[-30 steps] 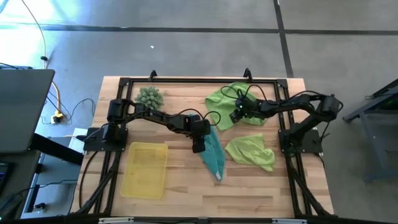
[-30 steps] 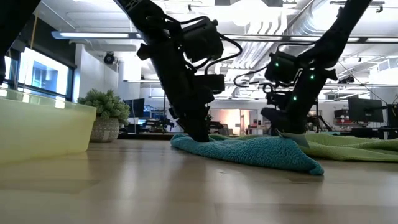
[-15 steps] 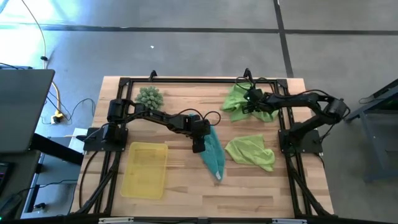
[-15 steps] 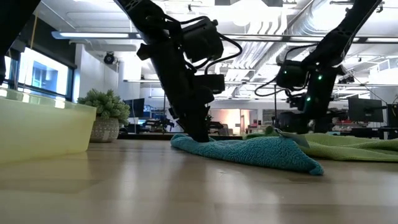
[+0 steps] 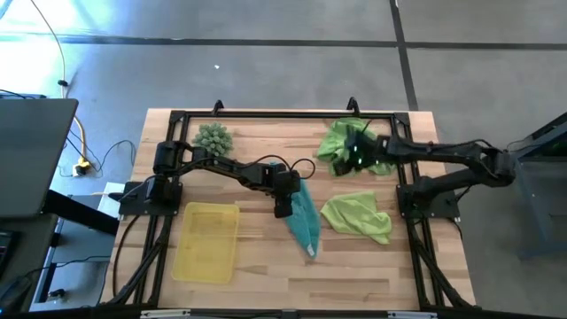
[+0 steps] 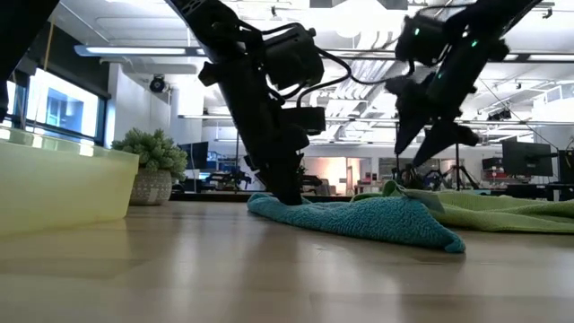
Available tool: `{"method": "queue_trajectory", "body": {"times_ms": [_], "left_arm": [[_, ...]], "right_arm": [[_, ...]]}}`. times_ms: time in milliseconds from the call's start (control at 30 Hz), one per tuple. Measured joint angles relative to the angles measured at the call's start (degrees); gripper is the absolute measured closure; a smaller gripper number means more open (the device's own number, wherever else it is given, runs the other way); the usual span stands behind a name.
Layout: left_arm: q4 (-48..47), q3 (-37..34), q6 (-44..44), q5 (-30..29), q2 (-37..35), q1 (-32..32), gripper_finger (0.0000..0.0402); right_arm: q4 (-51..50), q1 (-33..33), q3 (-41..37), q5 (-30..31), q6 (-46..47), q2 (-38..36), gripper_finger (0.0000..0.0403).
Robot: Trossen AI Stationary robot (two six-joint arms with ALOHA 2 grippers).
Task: Roll microfiber towels into tight, uniform cylinder then place into a basket
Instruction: Adjust the green towels
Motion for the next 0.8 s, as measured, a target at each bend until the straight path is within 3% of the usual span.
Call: {"method": "queue_trajectory", "body": {"times_ms": [100,267,400,633,800], "left_arm": [[0.1,0.0,0.0,0.0,0.0,0.0,0.0234],[0.2,0.0,0.8,0.0,0.0,0.0,0.0234],[0.3,0.1,2.1,0.0,0.0,0.0,0.0234],[0.3,0.1,2.1,0.0,0.0,0.0,0.0234],[0.3,0.1,2.1,0.1,0.0,0.0,0.0234]], "right_arm": [[-1.0,8.4,-0.7,-3.9,7.8,0.8,0.0199],[-1.0,20.5,-0.7,-4.2,17.8,2.0,0.0199],[-1.7,26.0,-0.7,-2.9,22.6,3.9,0.0199],[-7.9,27.2,-0.7,1.8,24.0,10.4,0.0199],[-13.1,24.6,-0.6,4.7,18.4,14.7,0.0199]]}}
